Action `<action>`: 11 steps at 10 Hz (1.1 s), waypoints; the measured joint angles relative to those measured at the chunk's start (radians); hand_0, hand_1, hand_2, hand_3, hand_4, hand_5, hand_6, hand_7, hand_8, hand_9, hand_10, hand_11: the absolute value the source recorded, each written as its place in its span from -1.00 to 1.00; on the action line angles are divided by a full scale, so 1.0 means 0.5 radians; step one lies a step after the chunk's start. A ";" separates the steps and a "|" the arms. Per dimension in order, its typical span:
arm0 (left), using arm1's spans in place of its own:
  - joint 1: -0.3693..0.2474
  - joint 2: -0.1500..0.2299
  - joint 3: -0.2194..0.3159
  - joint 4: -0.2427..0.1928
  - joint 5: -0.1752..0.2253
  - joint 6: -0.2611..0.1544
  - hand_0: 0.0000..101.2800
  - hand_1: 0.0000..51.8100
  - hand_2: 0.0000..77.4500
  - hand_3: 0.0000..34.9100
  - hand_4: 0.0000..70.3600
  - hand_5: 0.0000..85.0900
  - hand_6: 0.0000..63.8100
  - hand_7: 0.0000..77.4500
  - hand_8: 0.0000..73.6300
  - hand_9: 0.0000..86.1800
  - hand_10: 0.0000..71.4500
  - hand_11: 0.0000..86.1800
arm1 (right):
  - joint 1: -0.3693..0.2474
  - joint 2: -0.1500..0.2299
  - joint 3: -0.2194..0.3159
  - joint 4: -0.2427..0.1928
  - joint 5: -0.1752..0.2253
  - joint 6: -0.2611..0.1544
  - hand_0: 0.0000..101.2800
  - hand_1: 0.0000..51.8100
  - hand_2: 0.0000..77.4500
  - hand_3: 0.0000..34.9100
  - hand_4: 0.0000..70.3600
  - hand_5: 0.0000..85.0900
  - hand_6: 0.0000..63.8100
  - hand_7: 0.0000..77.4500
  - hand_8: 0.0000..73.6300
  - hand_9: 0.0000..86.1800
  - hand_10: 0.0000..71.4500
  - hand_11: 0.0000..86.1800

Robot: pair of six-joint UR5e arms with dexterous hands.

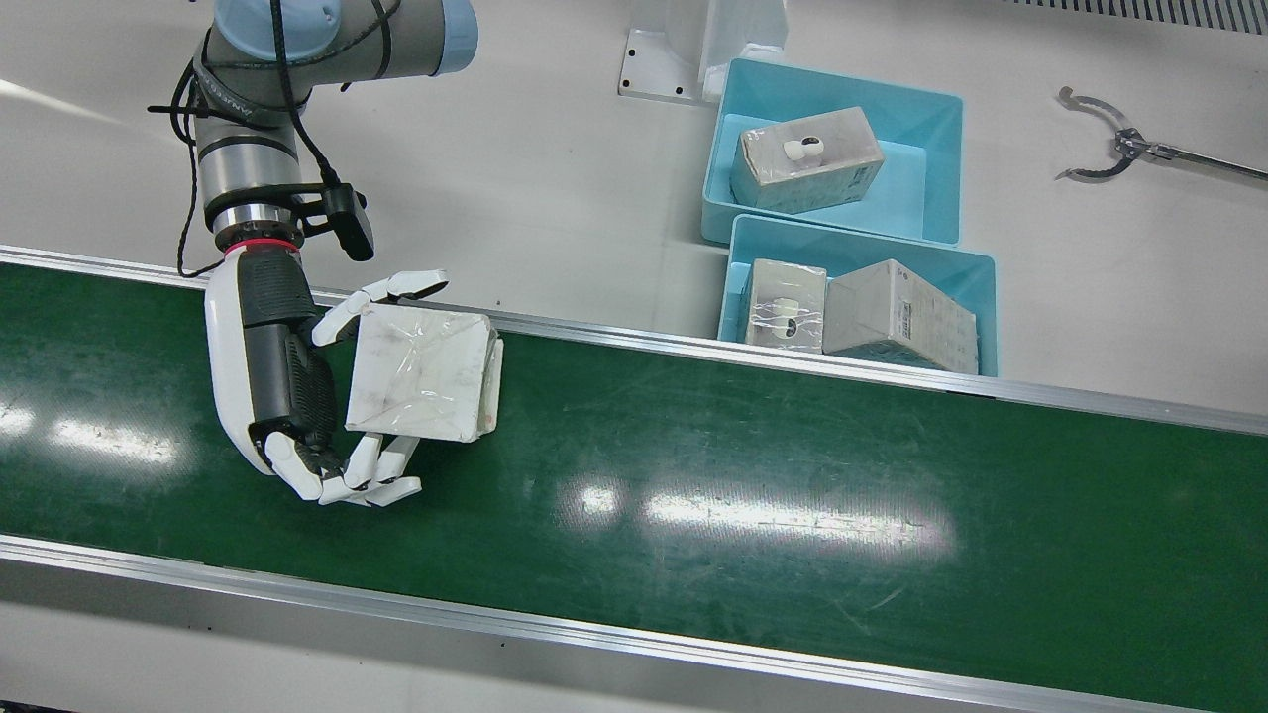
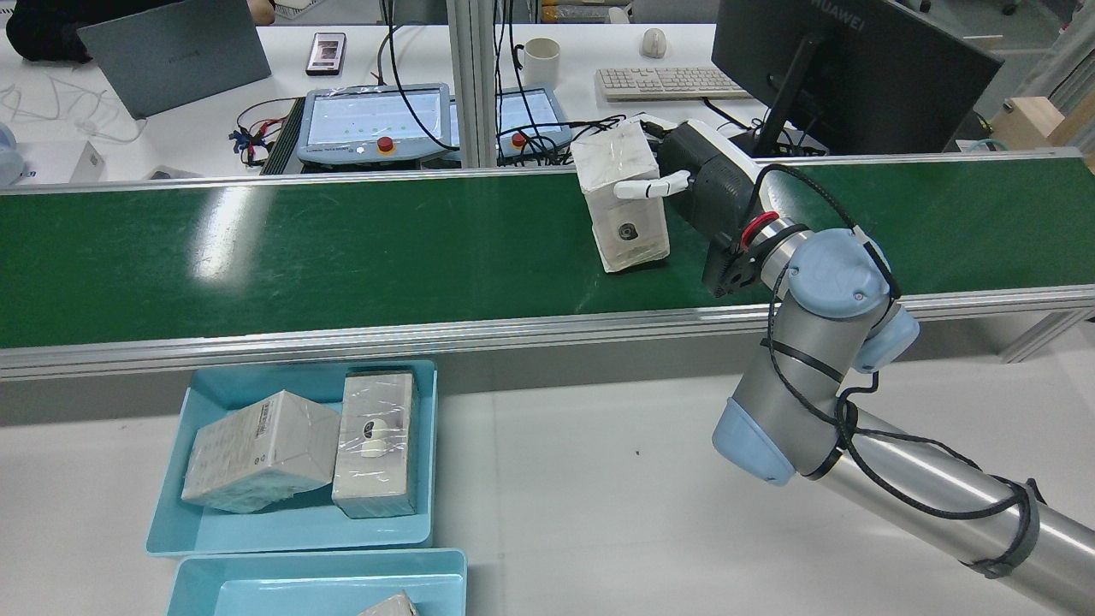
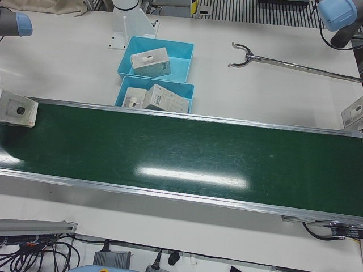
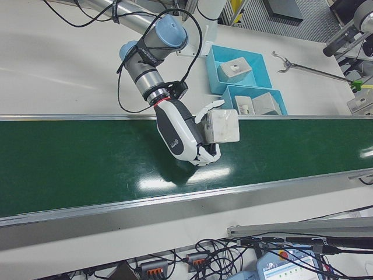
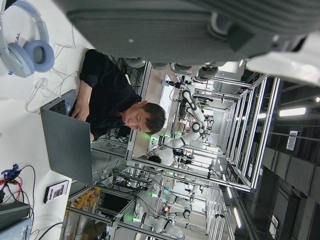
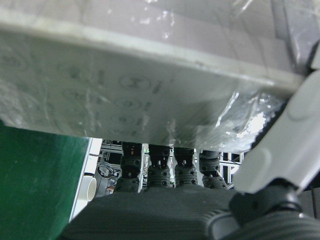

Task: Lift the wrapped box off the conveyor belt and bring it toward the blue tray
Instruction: 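Close the right hand fingers around the wrapped white box, then lift the box off the belt and carry it toward the blue tray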

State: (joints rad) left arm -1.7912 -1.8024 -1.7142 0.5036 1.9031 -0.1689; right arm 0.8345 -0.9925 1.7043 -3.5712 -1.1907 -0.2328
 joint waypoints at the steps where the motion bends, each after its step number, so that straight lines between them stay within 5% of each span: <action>1: 0.000 0.000 0.000 0.000 0.000 0.000 -1.00 -1.00 -0.99 -1.00 -1.00 -0.97 -1.00 -1.00 -1.00 -1.00 -0.98 -1.00 | 0.000 0.002 0.024 0.000 0.000 0.001 -0.16 -1.00 -0.51 -0.99 -0.43 0.64 0.16 0.25 0.35 0.16 -0.25 -0.09; 3: 0.000 0.000 0.000 0.000 0.000 0.000 -1.00 -1.00 -0.99 -1.00 -1.00 -0.97 -1.00 -1.00 -1.00 -1.00 -1.00 -1.00 | -0.005 0.027 0.118 -0.006 0.022 0.001 -0.15 -1.00 -0.31 -1.00 -0.38 0.65 0.20 0.35 0.44 0.24 -0.07 0.05; 4: 0.000 0.000 0.000 0.000 0.000 0.000 -1.00 -1.00 -0.99 -1.00 -1.00 -0.97 -1.00 -1.00 -1.00 -1.00 -0.98 -1.00 | -0.019 0.040 0.185 -0.012 0.054 0.000 -0.14 -1.00 -0.27 -1.00 -0.33 0.65 0.20 0.54 0.53 0.43 0.13 0.30; 6: 0.000 0.000 0.000 0.000 0.000 0.000 -1.00 -1.00 -0.97 -1.00 -1.00 -0.97 -1.00 -1.00 -1.00 -1.00 -0.98 -1.00 | -0.082 0.054 0.322 -0.022 0.123 -0.004 -0.13 -1.00 -0.17 -1.00 -0.33 0.65 0.20 0.61 0.67 0.66 0.02 0.25; 9: 0.000 0.000 0.000 0.000 0.000 0.000 -1.00 -1.00 -0.99 -1.00 -1.00 -0.97 -1.00 -1.00 -1.00 -1.00 -0.98 -1.00 | -0.283 0.070 0.490 -0.034 0.233 -0.024 -0.14 -1.00 -0.17 -1.00 -0.33 0.65 0.20 0.61 0.73 0.65 0.04 0.19; 10: 0.000 0.000 0.000 0.000 0.000 0.000 -1.00 -1.00 -0.99 -1.00 -1.00 -0.97 -1.00 -1.00 -1.00 -1.00 -0.98 -1.00 | -0.365 0.094 0.524 -0.035 0.276 -0.052 -0.17 -1.00 -0.17 -1.00 -0.35 0.63 0.15 0.87 0.73 0.59 0.01 0.18; 11: 0.000 0.000 0.000 0.000 0.000 0.000 -1.00 -1.00 -0.99 -1.00 -1.00 -0.97 -1.00 -1.00 -1.00 -1.00 -0.98 -1.00 | -0.462 0.130 0.546 -0.035 0.332 -0.103 -0.17 -1.00 -0.21 -1.00 -0.35 0.62 0.18 0.83 0.73 0.62 0.01 0.16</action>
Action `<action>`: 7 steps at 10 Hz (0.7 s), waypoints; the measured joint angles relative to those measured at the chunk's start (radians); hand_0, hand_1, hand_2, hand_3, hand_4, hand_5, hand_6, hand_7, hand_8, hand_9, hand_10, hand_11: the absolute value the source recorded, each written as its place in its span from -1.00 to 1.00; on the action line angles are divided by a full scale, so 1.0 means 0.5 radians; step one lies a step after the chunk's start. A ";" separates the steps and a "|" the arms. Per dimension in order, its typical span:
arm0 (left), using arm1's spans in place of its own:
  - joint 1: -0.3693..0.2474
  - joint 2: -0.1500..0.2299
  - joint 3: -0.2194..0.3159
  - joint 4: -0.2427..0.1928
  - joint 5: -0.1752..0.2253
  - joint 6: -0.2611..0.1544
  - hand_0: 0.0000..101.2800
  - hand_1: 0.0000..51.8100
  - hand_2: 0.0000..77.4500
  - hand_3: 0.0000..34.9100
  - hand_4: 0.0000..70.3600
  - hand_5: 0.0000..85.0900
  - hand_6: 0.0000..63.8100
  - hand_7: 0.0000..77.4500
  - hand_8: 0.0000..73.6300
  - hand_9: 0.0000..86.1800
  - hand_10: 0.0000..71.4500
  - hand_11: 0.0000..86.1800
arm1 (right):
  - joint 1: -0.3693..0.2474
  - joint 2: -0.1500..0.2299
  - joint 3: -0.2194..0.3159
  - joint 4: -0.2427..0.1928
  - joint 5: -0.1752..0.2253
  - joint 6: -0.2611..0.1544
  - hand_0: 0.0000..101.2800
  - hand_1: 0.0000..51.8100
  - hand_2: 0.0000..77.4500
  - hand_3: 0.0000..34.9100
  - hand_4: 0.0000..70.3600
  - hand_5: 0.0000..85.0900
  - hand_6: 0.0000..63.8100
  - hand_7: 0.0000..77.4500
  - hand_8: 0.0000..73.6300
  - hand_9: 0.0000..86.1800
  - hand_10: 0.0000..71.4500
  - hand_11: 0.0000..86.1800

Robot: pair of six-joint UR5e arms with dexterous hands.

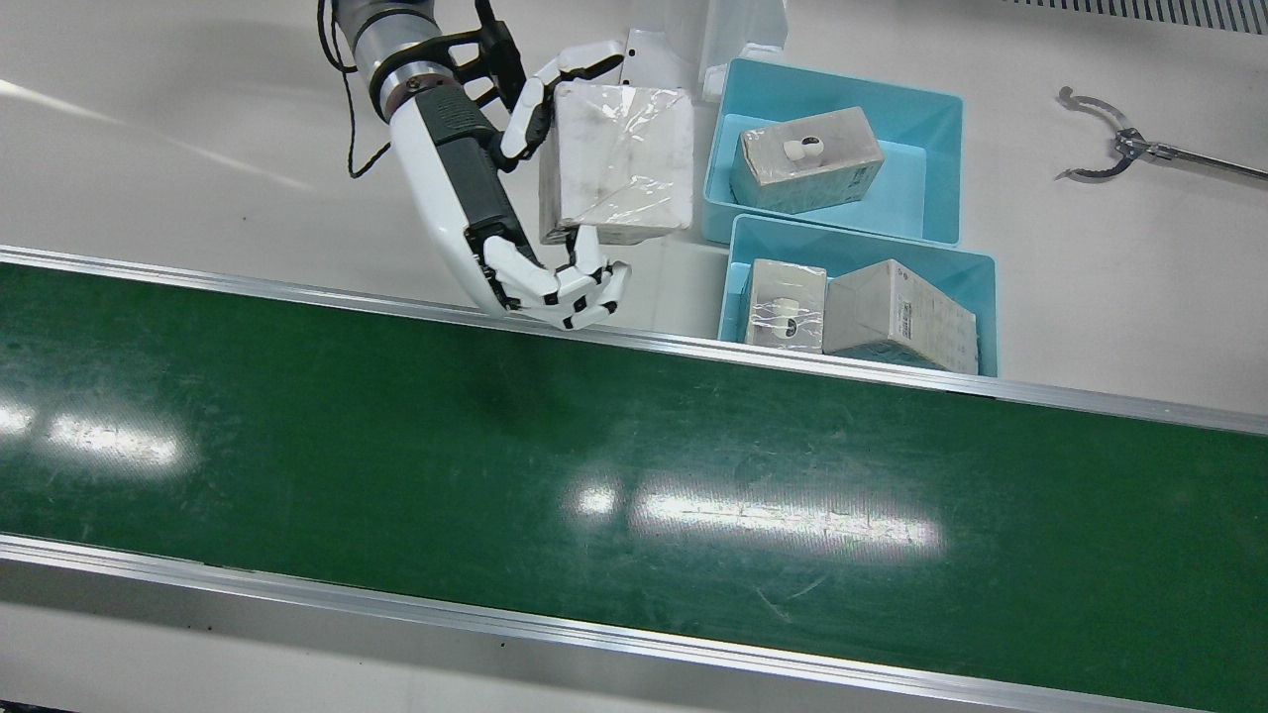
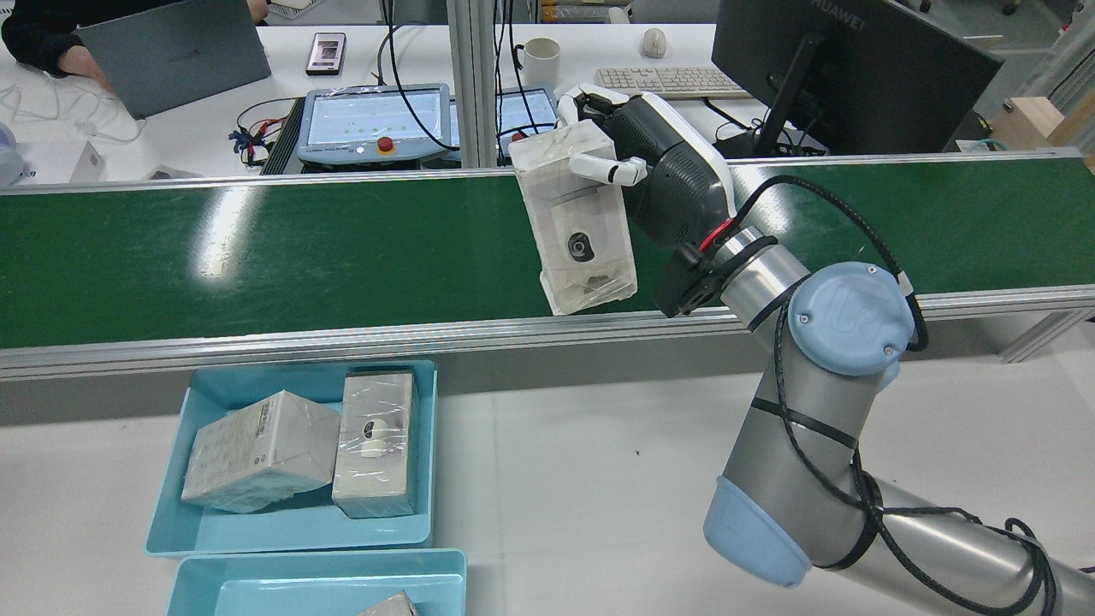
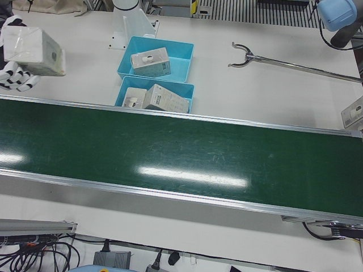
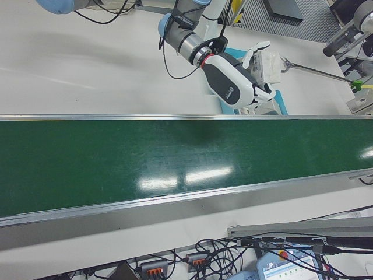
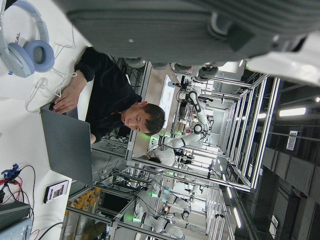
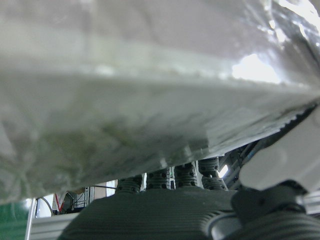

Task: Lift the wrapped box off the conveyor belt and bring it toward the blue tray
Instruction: 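Lift the box off the belt and carry it toward the blue tray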

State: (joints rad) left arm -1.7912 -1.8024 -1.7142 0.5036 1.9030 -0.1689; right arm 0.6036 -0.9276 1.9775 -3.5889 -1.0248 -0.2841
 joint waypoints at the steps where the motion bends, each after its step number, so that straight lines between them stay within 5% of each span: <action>1: 0.000 0.000 0.000 0.000 0.000 0.000 -1.00 -1.00 -0.99 -1.00 -1.00 -0.97 -1.00 -1.00 -1.00 -1.00 -1.00 -1.00 | -0.114 0.033 0.023 0.004 0.079 -0.066 -0.17 -1.00 -0.21 -1.00 -0.35 0.62 0.23 0.80 0.76 0.62 0.05 0.22; 3: 0.000 0.000 0.000 0.000 0.000 0.000 -1.00 -1.00 -0.99 -1.00 -1.00 -0.97 -1.00 -1.00 -1.00 -1.00 -1.00 -1.00 | -0.348 0.086 0.073 0.019 0.261 -0.258 -0.17 -1.00 -0.21 -1.00 -0.35 0.64 0.28 0.79 0.79 0.65 0.05 0.23; 4: 0.000 0.000 0.000 0.000 0.000 0.000 -1.00 -1.00 -0.99 -1.00 -1.00 -0.97 -1.00 -1.00 -1.00 -1.00 -0.98 -1.00 | -0.443 0.106 0.081 0.045 0.332 -0.363 -0.15 -1.00 -0.21 -1.00 -0.15 0.74 0.33 0.94 0.76 0.70 0.05 0.20; 7: 0.000 0.000 0.000 0.000 0.000 0.000 -1.00 -1.00 -0.99 -1.00 -1.00 -0.97 -1.00 -1.00 -1.00 -1.00 -0.98 -1.00 | -0.570 0.124 0.073 0.168 0.415 -0.585 -0.15 -1.00 -0.21 -1.00 -0.35 0.64 0.56 1.00 0.69 0.87 0.04 0.19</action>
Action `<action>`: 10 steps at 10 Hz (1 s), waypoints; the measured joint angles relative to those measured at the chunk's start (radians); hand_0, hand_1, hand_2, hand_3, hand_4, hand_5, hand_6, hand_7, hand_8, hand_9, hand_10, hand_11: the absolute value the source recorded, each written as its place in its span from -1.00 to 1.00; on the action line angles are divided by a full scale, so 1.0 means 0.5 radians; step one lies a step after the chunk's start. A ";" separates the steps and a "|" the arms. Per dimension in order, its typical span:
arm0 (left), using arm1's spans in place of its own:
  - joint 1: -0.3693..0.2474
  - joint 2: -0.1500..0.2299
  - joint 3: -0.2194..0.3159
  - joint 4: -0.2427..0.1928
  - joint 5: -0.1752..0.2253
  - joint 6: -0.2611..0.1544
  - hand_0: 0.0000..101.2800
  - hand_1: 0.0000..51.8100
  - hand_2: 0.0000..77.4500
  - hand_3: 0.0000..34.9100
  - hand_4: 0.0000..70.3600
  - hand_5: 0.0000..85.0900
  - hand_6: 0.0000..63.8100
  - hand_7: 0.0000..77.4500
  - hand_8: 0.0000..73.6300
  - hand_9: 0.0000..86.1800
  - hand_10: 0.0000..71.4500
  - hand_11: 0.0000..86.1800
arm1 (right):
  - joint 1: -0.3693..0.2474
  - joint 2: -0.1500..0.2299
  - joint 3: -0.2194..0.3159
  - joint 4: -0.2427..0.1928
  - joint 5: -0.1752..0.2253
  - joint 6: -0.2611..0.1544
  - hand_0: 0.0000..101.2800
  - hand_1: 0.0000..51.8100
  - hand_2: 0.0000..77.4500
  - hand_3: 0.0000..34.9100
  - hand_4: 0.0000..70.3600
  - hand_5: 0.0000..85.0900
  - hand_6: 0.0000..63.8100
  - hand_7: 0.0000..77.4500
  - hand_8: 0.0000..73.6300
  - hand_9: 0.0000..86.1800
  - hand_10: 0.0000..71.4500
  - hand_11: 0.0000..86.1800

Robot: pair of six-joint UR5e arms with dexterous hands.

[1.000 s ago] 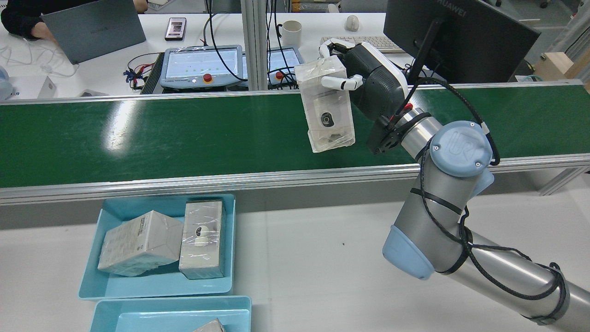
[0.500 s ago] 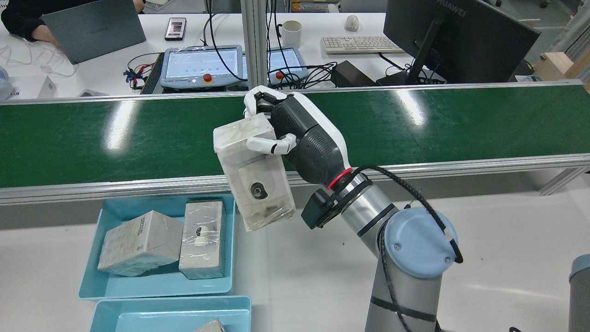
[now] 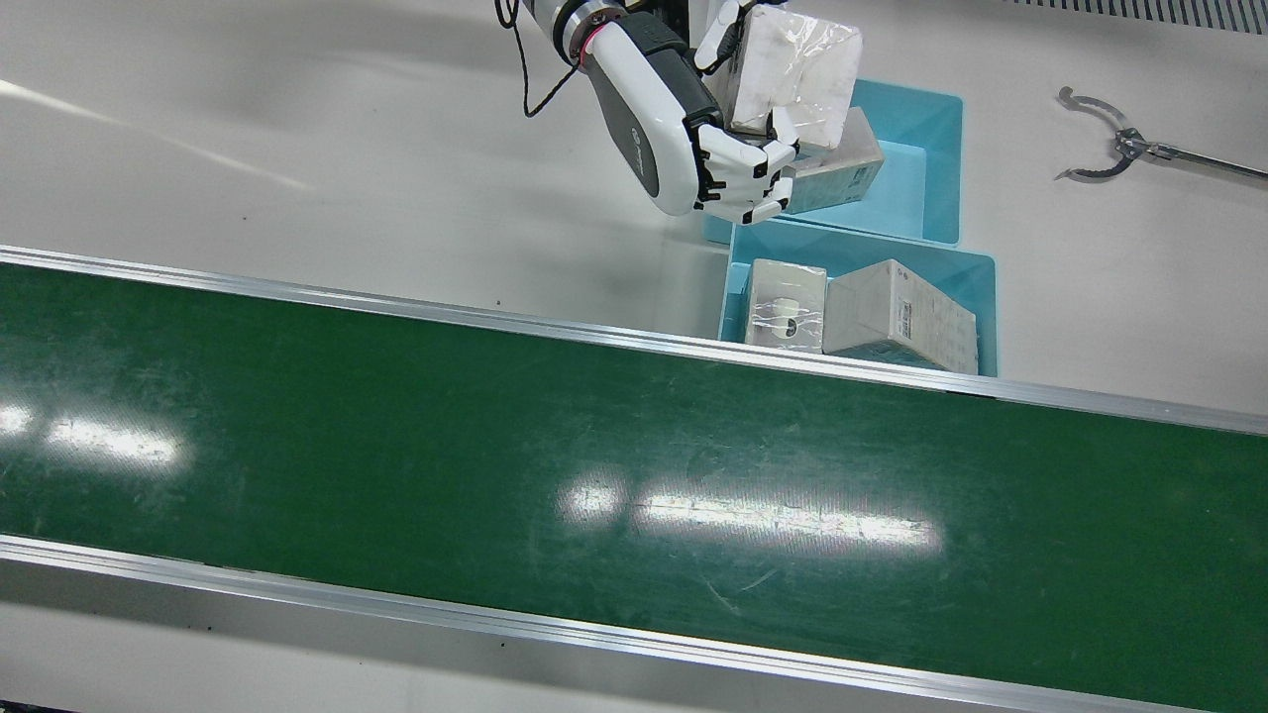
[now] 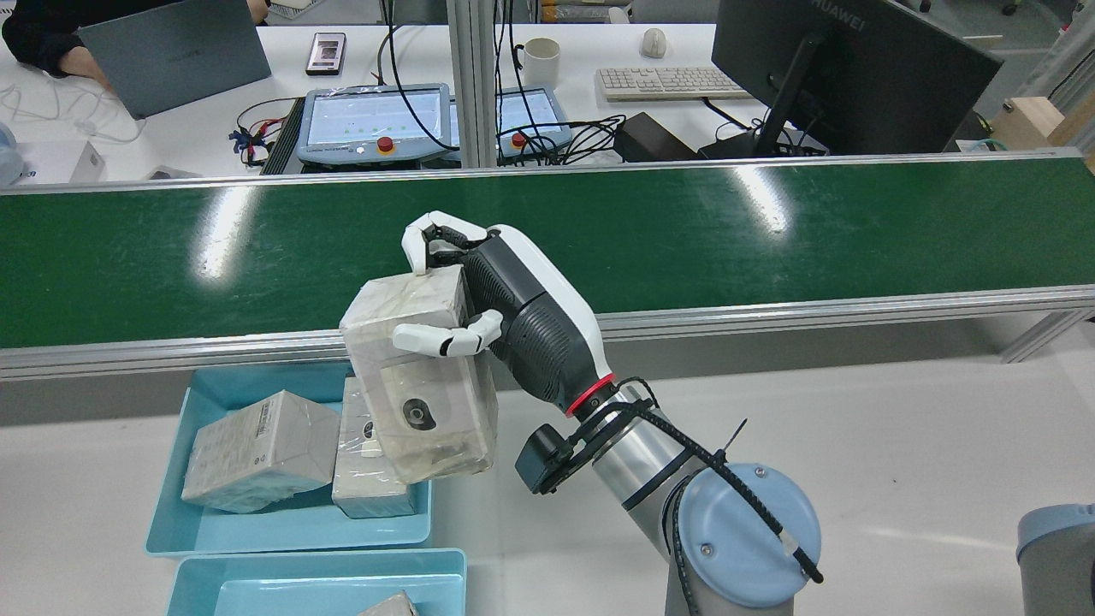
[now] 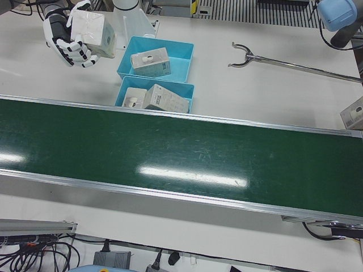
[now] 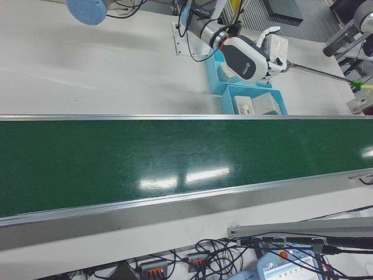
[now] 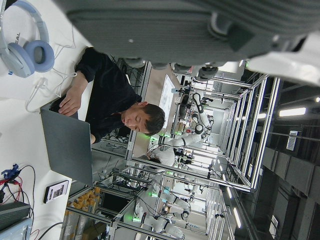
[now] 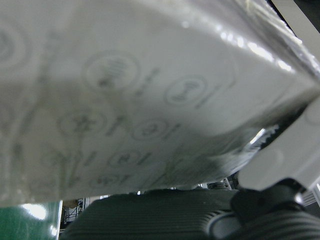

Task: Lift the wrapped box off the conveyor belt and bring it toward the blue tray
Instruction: 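Lift the box off the belt and carry it toward the blue tray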

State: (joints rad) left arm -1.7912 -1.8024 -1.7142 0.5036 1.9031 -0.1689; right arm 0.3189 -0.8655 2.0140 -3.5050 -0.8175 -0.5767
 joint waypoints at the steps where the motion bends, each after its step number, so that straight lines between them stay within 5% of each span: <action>1: 0.000 0.000 0.000 0.000 0.000 0.000 -1.00 -1.00 -0.99 -1.00 -1.00 -0.97 -1.00 -1.00 -1.00 -1.00 -0.98 -1.00 | -0.014 0.000 0.000 0.021 0.006 -0.030 -0.15 -1.00 -0.21 -1.00 -0.35 0.64 0.56 1.00 0.69 0.87 0.04 0.19; 3: 0.000 0.000 0.000 0.000 0.000 0.000 -1.00 -1.00 -0.99 -1.00 -1.00 -0.97 -1.00 -0.99 -1.00 -1.00 -1.00 -1.00 | -0.038 -0.001 0.004 0.040 0.009 -0.054 -0.15 -1.00 -0.25 -1.00 -0.58 0.64 0.59 1.00 0.35 0.76 -0.36 -0.11; 4: 0.000 0.000 0.000 0.000 0.000 0.000 -1.00 -1.00 -0.99 -1.00 -1.00 -0.97 -1.00 -1.00 -1.00 -1.00 -1.00 -1.00 | -0.048 -0.004 0.012 0.041 0.009 -0.056 -0.14 -1.00 -0.28 -1.00 -0.61 0.65 0.47 1.00 -0.24 -0.92 -0.63 -0.33; 5: 0.000 0.000 0.000 0.000 0.000 0.000 -1.00 -1.00 -0.99 -1.00 -1.00 -0.97 -1.00 -1.00 -1.00 -1.00 -0.98 -1.00 | -0.054 -0.006 0.019 0.042 0.008 -0.054 -0.12 -1.00 -0.28 -0.99 -0.64 0.42 0.27 1.00 -0.51 -0.87 -0.86 -0.87; 6: 0.000 0.000 0.000 0.000 0.000 0.000 -1.00 -1.00 -0.99 -1.00 -1.00 -0.97 -1.00 -1.00 -1.00 -1.00 -0.98 -1.00 | -0.059 -0.008 0.023 0.043 0.007 -0.052 -0.11 -1.00 -0.28 -0.78 -0.85 0.21 0.06 1.00 -0.84 -0.84 -0.94 -0.92; 7: 0.000 0.000 0.000 0.000 0.000 0.000 -1.00 -1.00 -0.99 -1.00 -1.00 -0.97 -1.00 -1.00 -1.00 -1.00 -1.00 -1.00 | -0.063 -0.010 0.026 0.043 0.007 -0.048 -0.11 -1.00 -0.28 -0.78 -0.85 0.21 0.06 1.00 -0.84 -0.84 -0.94 -0.92; 9: 0.000 0.000 0.000 0.000 0.000 0.000 -1.00 -1.00 -0.99 -1.00 -1.00 -0.97 -1.00 -1.00 -1.00 -1.00 -0.98 -1.00 | -0.067 -0.015 0.029 0.043 0.006 -0.043 -0.11 -0.87 -0.30 -0.29 -1.00 -0.37 -0.52 1.00 -1.00 -0.96 -1.00 -0.96; 10: 0.000 0.000 0.000 0.000 0.000 0.000 -1.00 -1.00 -0.99 -1.00 -1.00 -0.97 -1.00 -0.99 -1.00 -1.00 -1.00 -1.00 | -0.067 -0.016 0.030 0.043 0.006 -0.040 -0.11 -0.87 -0.30 -0.29 -1.00 -0.37 -0.52 1.00 -1.00 -0.96 -1.00 -0.96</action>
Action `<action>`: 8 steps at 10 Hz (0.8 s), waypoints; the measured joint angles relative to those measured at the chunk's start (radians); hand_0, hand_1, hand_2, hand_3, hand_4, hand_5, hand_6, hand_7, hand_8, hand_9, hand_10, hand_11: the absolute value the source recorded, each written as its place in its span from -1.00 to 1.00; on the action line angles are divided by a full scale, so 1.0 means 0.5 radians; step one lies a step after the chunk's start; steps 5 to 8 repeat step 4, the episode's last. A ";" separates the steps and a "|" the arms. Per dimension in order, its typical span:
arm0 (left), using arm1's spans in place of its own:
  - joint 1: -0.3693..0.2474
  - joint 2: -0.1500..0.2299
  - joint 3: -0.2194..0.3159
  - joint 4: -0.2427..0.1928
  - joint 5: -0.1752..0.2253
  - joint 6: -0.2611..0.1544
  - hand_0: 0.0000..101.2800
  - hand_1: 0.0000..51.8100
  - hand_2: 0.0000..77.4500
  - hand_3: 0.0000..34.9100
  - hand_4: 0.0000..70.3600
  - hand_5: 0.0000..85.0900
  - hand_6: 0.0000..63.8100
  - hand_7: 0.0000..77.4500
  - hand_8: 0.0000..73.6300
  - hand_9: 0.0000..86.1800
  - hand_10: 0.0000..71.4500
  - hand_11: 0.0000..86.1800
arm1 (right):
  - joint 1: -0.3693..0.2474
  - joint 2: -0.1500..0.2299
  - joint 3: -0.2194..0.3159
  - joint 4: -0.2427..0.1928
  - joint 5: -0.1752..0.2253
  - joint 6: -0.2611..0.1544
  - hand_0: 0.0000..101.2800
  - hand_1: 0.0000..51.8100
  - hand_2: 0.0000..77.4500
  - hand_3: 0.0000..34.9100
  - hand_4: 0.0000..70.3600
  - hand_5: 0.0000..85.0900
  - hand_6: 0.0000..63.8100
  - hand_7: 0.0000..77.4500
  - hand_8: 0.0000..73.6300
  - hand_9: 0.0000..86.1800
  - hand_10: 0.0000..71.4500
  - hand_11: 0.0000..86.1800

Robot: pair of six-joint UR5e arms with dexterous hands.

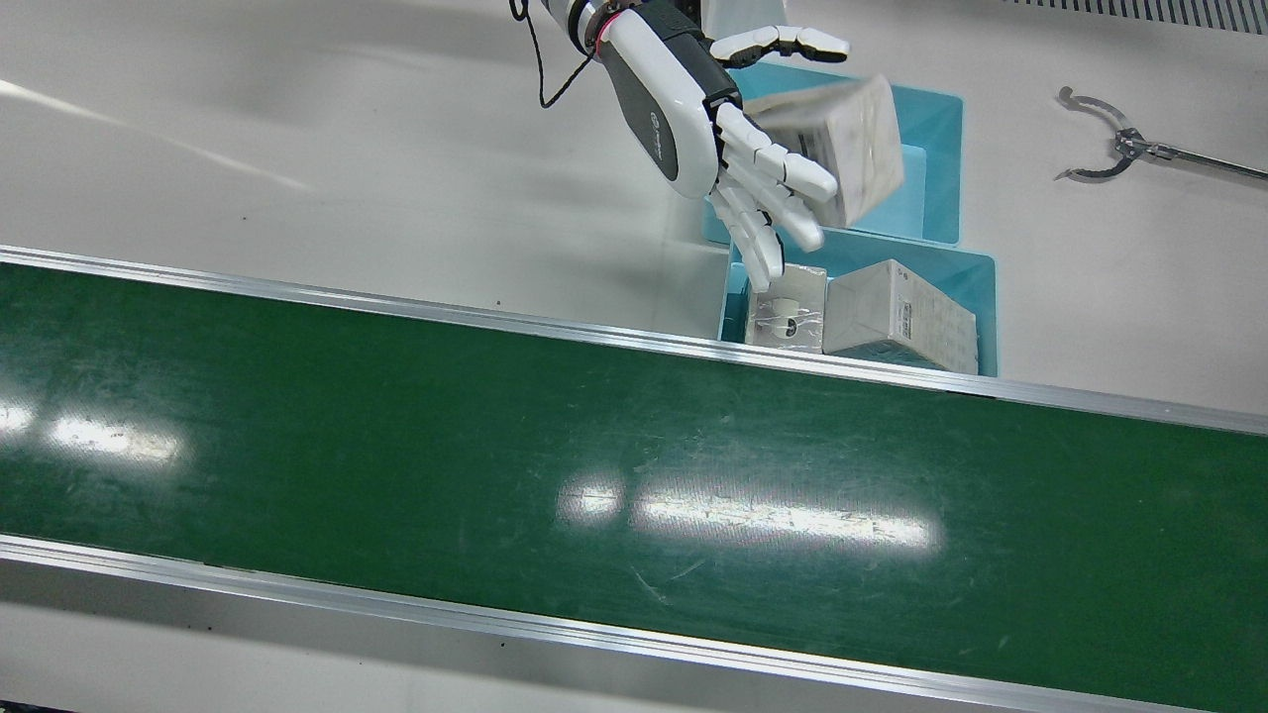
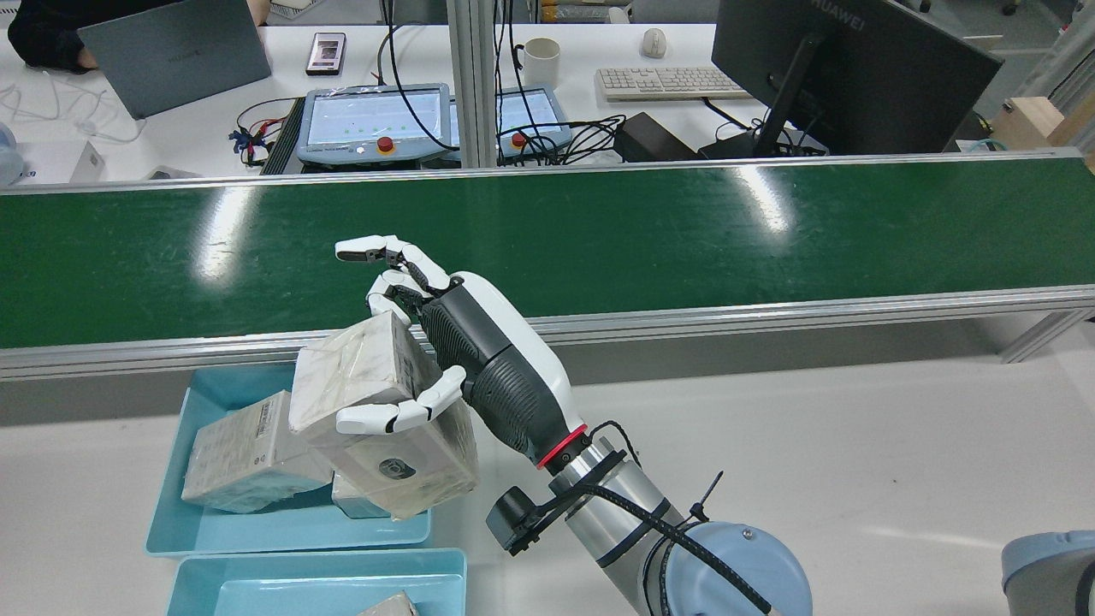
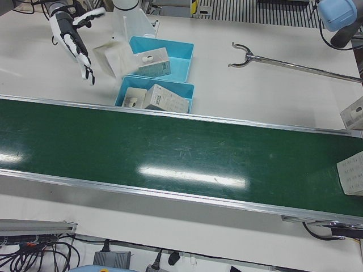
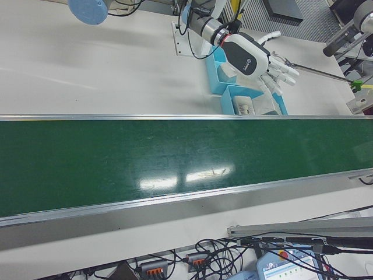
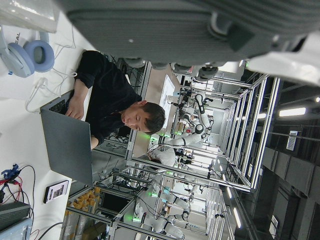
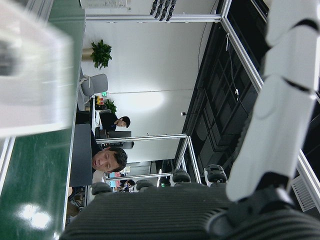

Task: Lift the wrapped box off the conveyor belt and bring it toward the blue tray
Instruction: 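Lift the box off the belt and carry it toward the blue tray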

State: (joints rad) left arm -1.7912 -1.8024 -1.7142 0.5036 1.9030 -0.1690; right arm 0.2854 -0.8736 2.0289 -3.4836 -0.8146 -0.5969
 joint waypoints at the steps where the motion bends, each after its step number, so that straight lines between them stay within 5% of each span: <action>1: 0.000 0.000 0.000 0.000 0.000 0.000 -1.00 -1.00 -0.99 -1.00 -1.00 -0.97 -1.00 -1.00 -1.00 -1.00 -1.00 -1.00 | 0.000 -0.001 0.000 0.000 0.000 0.002 -0.15 -0.49 -0.63 0.17 -0.98 -0.95 -1.00 -0.90 -1.00 -0.96 -1.00 -0.97; 2: 0.000 0.000 0.000 0.000 0.000 0.000 -1.00 -1.00 -0.99 -1.00 -1.00 -0.97 -1.00 -1.00 -1.00 -1.00 -0.98 -1.00 | 0.000 -0.001 0.002 0.000 -0.001 0.003 -0.10 -0.47 -0.68 0.50 -1.00 -0.72 -1.00 -0.83 -1.00 -0.97 -1.00 -0.99; 3: 0.000 0.000 0.000 0.000 0.000 0.000 -1.00 -1.00 -0.99 -1.00 -1.00 -0.97 -1.00 -1.00 -1.00 -1.00 -0.98 -1.00 | 0.000 -0.001 0.004 0.000 -0.002 0.005 -0.10 -0.47 -0.68 0.50 -1.00 -0.72 -1.00 -0.83 -1.00 -0.97 -1.00 -0.99; 4: 0.000 0.000 0.000 0.000 0.000 0.000 -1.00 -1.00 -0.99 -1.00 -1.00 -0.97 -1.00 -0.99 -1.00 -1.00 -1.00 -1.00 | 0.001 -0.002 0.009 -0.001 -0.002 0.007 -0.10 -0.54 -0.68 0.70 -1.00 -0.77 -1.00 -0.83 -1.00 -0.97 -1.00 -0.99; 8: 0.000 0.000 0.000 0.000 0.000 0.000 -1.00 -1.00 -0.99 -1.00 -1.00 -0.97 -1.00 -0.99 -1.00 -1.00 -1.00 -1.00 | 0.001 -0.002 0.009 -0.001 -0.002 0.007 -0.10 -0.54 -0.68 0.70 -1.00 -0.77 -1.00 -0.83 -1.00 -0.97 -1.00 -0.99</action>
